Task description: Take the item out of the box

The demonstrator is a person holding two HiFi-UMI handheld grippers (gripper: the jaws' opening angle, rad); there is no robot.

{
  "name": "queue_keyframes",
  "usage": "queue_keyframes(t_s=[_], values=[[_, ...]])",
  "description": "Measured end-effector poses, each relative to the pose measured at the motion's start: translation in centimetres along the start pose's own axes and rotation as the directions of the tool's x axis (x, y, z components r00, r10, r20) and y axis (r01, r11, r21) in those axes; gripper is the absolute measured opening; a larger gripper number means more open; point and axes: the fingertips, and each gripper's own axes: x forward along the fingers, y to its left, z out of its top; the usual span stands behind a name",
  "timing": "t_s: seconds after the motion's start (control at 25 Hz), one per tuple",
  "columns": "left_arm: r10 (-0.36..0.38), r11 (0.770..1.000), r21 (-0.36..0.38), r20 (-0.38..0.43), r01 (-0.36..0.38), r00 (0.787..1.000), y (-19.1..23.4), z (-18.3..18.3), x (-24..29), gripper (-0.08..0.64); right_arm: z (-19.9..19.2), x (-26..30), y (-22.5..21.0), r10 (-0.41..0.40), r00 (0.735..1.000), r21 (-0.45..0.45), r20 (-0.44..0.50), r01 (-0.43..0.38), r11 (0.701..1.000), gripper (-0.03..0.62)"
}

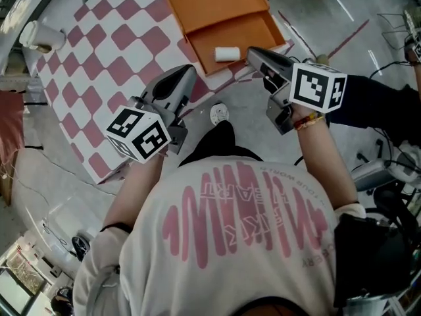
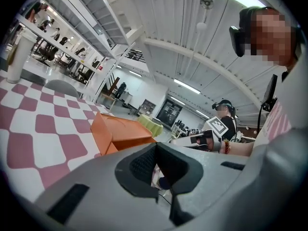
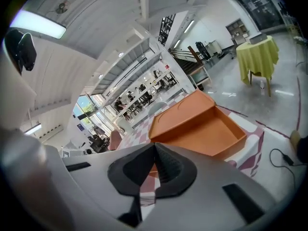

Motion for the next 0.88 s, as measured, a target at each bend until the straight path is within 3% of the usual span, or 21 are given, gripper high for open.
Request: queue_keyframes(t_s=[0.28,0.4,0.52,0.6,0.72,0.88], values=[[0.035,0.999,-0.018,0.019,-0.035,0.999,2.2,1.9,1.2,0.007,0.2,3.2,-1.4,-0.011,0.990,0.119,-0.141,0.028,0.992,0.014],[0.050,0.998,-0.028,0.017,-0.050,0.999,3.7,2.9,1.7,0.006,0.3,4.5,-2.2,-0.033,0.977,0.136,-0.210,0.063,0.989,0.135],[0.056,0.998,-0.030,0.009,-0.056,0.998,5.3,3.3,2.5,0.006,0.1,5.7,-3.0,-0.048,0.961,0.137,-0.271,0.088,0.987,0.169],[0.061,0.998,-0.036,0.008,-0.061,0.998,6.1,3.6,3.1,0.007,-0.5,6.3,-3.4,-0.051,0.942,0.137,-0.332,0.102,0.985,0.216],[0.067,0.997,-0.042,0.021,-0.066,0.998,6.7,4.3,4.0,0.007,-1.4,6.8,-3.8,-0.060,0.909,0.138,-0.412,0.128,0.982,0.235],[0.069,0.997,-0.045,0.030,-0.068,0.997,7.0,4.7,4.6,0.006,-1.7,8.0,-4.4,-0.097,0.885,0.151,-0.455,0.185,0.971,0.273]])
